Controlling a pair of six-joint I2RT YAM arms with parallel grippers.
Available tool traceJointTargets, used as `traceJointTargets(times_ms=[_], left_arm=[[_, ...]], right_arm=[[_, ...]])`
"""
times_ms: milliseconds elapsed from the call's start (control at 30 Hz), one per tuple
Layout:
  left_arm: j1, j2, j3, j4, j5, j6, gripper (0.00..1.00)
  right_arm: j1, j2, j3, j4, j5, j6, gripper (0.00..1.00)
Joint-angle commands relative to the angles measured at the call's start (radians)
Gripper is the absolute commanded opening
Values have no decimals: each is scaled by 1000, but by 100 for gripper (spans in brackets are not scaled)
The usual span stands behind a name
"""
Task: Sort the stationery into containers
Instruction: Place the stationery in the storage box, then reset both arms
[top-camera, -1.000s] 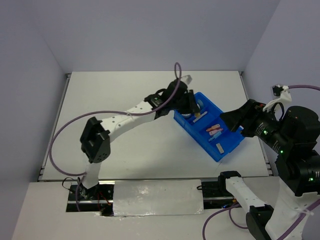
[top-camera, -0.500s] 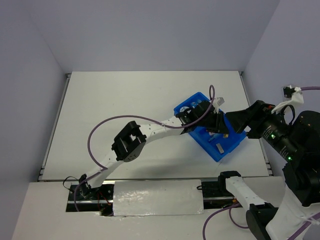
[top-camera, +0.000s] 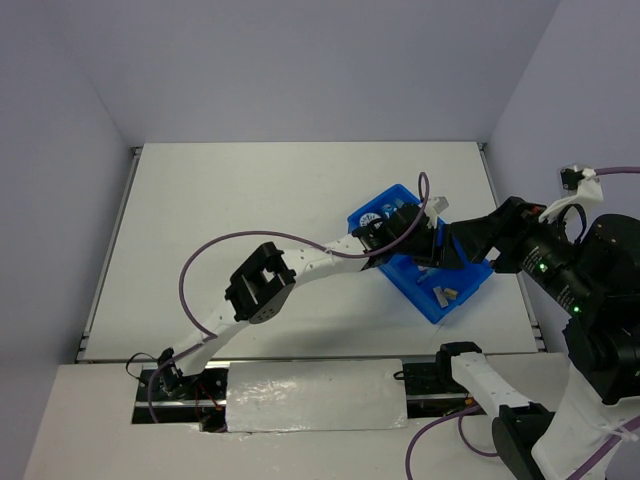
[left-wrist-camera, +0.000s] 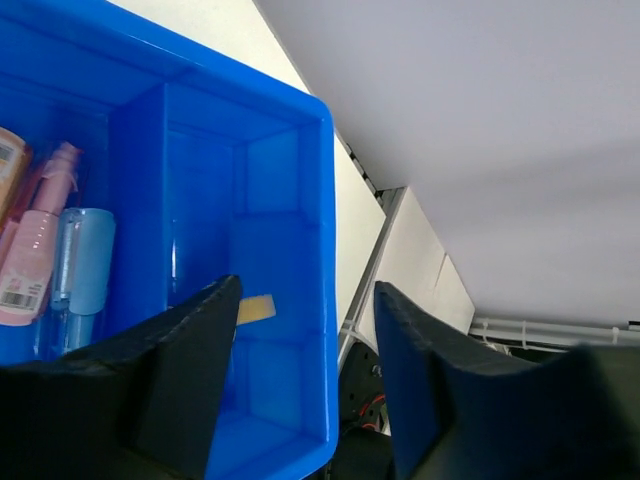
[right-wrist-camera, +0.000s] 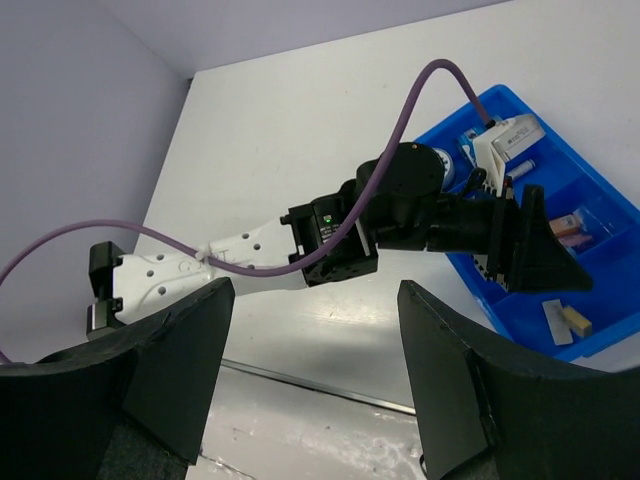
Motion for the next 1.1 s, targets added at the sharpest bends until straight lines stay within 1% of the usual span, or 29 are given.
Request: traceJointTargets(times_ms=[0, 67, 167, 233, 267, 300, 333, 367, 433, 467, 500, 533, 567, 600, 633, 667, 700, 733, 767, 800, 833, 867, 900, 933, 967, 1000, 1033, 1067], left_arm=[[-10, 8, 16, 54, 25, 0, 69], [-10, 5, 10, 50, 25, 1, 71], [-7, -11, 10, 18, 16, 17, 71], [5, -72, -16, -2, -27, 50, 74], [15, -130, -20, -65, -53, 69, 76], [39, -165, -23, -114, -82, 92, 80], [56, -199, -33, -149, -105, 139, 83], [105, -283, -68, -212, -147, 161, 87], [169, -385, -124, -260, -171, 222, 90], [205, -494, -152, -294, -226, 244, 91], [278, -552, -190, -388, -263, 306, 94], [313, -604, -201, -445, -303, 343, 96], [375, -705, -201, -508, -423, 380, 99], [399, -759, -201, -627, -487, 458, 99], [425, -808, -206, -674, -548, 501, 99], [468, -909, -223, -717, -614, 536, 99], [488, -958, -233, -790, -736, 599, 99], [511, -1004, -247, -821, -797, 624, 99], [551, -1094, -278, -849, -849, 644, 99], [568, -1138, -293, -872, -936, 679, 99], [581, -1219, -313, -903, -982, 692, 99], [582, -1259, -363, -914, -1035, 699, 99], [582, -1299, -387, -926, -1084, 675, 99], [582, -1366, -411, -958, -1166, 654, 99], [582, -1396, -466, -972, -1199, 637, 99], [584, -1431, -488, -987, -1242, 592, 99], [582, -1498, -505, -1012, -1247, 569, 99], [582, -1534, -535, -1012, -1247, 560, 99]], right_arm=[[9, 20, 14, -61, -9, -23, 74], [5, 21, 14, -58, -11, -22, 74], [5, 26, 15, -55, -9, -23, 75], [7, 30, 21, -55, -6, -31, 75], [7, 32, 26, -55, -2, -34, 74], [7, 35, 38, -53, 4, -40, 74], [8, 39, 47, -54, 11, -43, 75], [5, 46, 67, -53, 18, -46, 75], [7, 52, 90, -51, 43, -51, 77], [5, 55, 110, -53, 50, -52, 78], [7, 55, 119, -54, 67, -57, 79], [7, 55, 127, -59, 81, -58, 89], [8, 47, 136, -68, 93, -58, 98], [10, 41, 139, -73, 104, -65, 100], [13, 29, 136, -73, 119, -68, 100], [25, 17, 130, -77, 138, -69, 100], [34, -9, 123, -81, 159, -75, 100], [45, -26, 115, -81, 214, -78, 100], [74, -40, 104, -85, 250, -81, 100], [90, -69, 95, -90, 276, -89, 100], [107, -83, 81, -87, 349, -98, 100], [125, -97, 58, -90, 385, -100, 100], [162, -108, 46, -90, 421, -104, 100], [174, -132, 29, -93, 451, -104, 100], [186, -146, -3, -91, 493, -108, 100], [211, -167, -18, -93, 507, -111, 100], [217, -175, -32, -91, 521, -114, 100], [222, -186, -46, -94, 534, -118, 100]])
